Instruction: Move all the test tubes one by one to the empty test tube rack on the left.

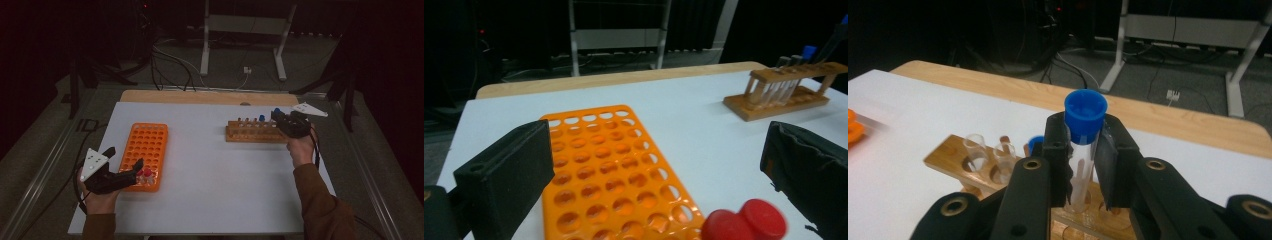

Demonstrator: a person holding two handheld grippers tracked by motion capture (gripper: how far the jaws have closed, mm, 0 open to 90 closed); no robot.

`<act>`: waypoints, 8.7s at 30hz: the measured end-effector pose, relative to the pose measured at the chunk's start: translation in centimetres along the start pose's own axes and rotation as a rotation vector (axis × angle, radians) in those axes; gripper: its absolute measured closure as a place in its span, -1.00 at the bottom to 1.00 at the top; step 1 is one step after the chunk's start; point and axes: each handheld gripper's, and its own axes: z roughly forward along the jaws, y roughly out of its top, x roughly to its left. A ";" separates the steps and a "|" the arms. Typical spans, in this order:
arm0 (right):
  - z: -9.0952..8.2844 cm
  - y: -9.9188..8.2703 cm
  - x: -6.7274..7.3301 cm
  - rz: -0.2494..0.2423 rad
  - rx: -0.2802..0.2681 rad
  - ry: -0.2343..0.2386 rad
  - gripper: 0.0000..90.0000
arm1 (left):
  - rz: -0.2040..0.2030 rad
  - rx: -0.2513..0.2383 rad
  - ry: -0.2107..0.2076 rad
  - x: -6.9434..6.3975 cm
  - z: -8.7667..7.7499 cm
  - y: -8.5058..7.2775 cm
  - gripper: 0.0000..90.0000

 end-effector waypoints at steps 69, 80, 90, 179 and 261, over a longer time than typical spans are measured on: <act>-1.8 -1.7 16.9 -0.171 0.125 0.629 0.69 | 0.207 0.124 -0.318 -15.5 10.2 0.8 0.70; -1.9 -1.7 15.1 -0.139 0.100 0.638 -0.37 | 0.167 0.125 -0.285 -14.1 9.8 1.0 0.71; -1.8 -3.1 13.4 -0.171 0.096 0.471 -0.88 | 0.124 0.105 -0.284 -12.6 8.7 1.5 0.71; -7.1 -8.1 5.5 -0.093 0.045 0.250 -1.00 | 0.110 0.319 -0.057 0.1 -0.2 -5.3 0.72; 4.9 -2.9 2.6 -0.018 0.116 0.008 0.71 | -0.098 0.038 -0.027 1.2 0.0 -1.4 -0.97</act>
